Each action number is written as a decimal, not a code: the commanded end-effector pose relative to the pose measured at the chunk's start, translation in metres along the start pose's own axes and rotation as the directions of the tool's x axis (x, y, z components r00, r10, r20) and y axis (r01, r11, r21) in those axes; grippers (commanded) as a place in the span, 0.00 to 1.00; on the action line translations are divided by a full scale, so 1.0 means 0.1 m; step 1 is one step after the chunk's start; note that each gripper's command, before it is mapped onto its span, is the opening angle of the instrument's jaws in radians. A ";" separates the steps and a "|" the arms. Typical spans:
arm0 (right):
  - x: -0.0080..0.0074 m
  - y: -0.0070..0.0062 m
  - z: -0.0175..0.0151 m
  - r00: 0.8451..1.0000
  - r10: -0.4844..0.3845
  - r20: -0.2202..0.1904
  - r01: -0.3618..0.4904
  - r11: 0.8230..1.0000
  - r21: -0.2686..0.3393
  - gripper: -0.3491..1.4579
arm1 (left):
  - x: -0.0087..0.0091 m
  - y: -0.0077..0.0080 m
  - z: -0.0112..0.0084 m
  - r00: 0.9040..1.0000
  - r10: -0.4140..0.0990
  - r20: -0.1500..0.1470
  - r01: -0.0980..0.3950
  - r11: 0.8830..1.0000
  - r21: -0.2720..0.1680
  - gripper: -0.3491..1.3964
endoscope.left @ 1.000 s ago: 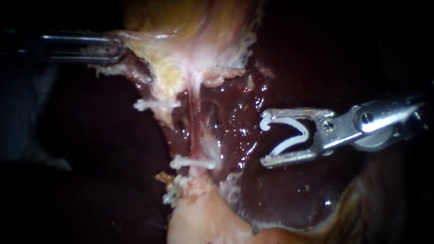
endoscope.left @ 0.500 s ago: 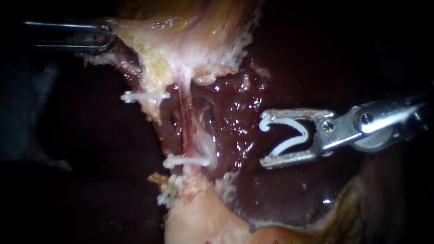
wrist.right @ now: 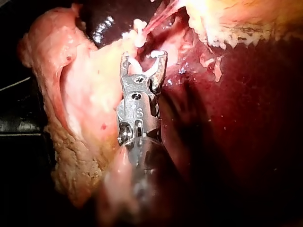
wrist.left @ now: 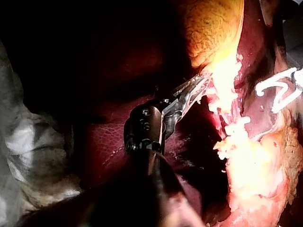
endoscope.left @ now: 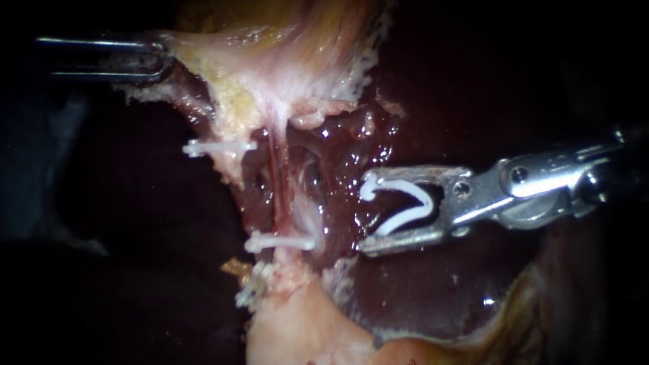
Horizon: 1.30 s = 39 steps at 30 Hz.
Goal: Clipping second clip right tube
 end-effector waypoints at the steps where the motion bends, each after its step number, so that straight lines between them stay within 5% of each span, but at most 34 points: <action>1: 0.000 0.000 0.004 1.000 0.009 0.000 -0.009 1.000 -0.001 0.47 | 0.000 0.000 0.000 1.000 0.000 0.000 0.000 1.000 0.001 0.00; 26: -0.018 0.009 0.101 0.988 0.151 -0.034 -0.149 0.988 0.043 0.47 | -0.001 0.002 0.001 1.000 0.000 0.000 0.000 1.000 0.000 0.00; 39: -0.013 0.015 0.123 0.968 0.227 -0.108 -0.217 0.971 0.097 0.47 | -0.002 0.001 0.003 1.000 0.001 0.000 -0.001 1.000 0.001 0.00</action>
